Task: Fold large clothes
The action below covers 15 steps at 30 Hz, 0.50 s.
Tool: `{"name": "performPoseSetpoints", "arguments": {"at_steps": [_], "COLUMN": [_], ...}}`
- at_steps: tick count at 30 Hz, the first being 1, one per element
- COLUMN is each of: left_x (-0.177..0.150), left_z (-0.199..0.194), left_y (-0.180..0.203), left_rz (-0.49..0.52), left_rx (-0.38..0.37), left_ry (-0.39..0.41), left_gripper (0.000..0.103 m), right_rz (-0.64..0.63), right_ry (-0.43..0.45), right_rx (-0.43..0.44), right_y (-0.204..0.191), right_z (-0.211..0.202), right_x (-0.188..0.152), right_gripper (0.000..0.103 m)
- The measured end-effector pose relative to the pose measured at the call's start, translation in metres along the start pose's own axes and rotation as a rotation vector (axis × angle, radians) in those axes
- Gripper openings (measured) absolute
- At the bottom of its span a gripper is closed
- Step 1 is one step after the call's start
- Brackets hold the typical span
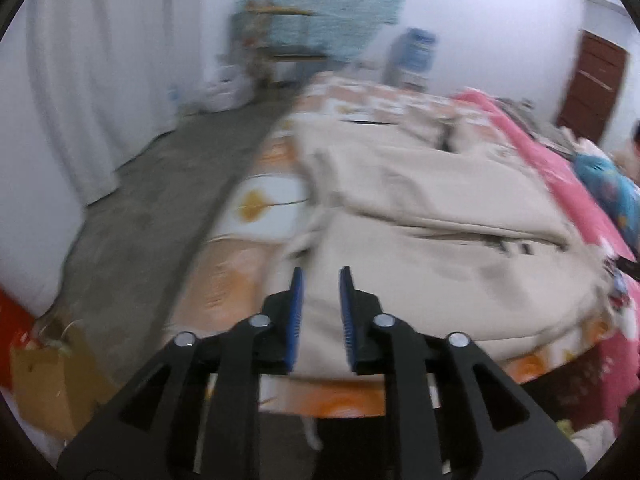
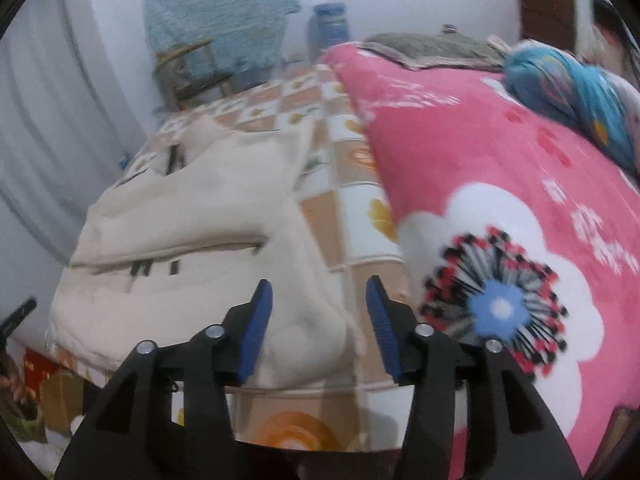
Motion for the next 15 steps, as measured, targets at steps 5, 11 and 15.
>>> {"name": "performPoseSetpoints", "arguments": {"at_steps": [5, 11, 15], "left_x": [0.006, 0.011, 0.010], "left_z": [0.036, 0.065, 0.075], "left_y": [0.033, 0.000, -0.014], "left_rz": [0.134, 0.072, 0.014], "left_rx": [0.111, 0.184, 0.104], "left_ry": [-0.023, -0.096, -0.120], "left_gripper": [0.028, 0.028, 0.028], "right_rz": [-0.097, -0.085, -0.116], "right_ry": [-0.027, -0.057, -0.077], "right_rx": [-0.082, -0.078, -0.079], "right_y": [-0.018, -0.017, -0.022], "right_z": [0.026, 0.049, 0.063], "right_x": [0.005, 0.013, 0.015], "right_gripper": [0.051, 0.051, 0.037]}}
Point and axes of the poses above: each gripper's, at about its wrist camera, not at the fingertips, and z roughly the way its jaws point, y to its right, x to its top, the point moved 1 cm from there along z, roughly the way its jaws point, and after that the axes turned 5 degrees about -x, right-handed, at the moved point
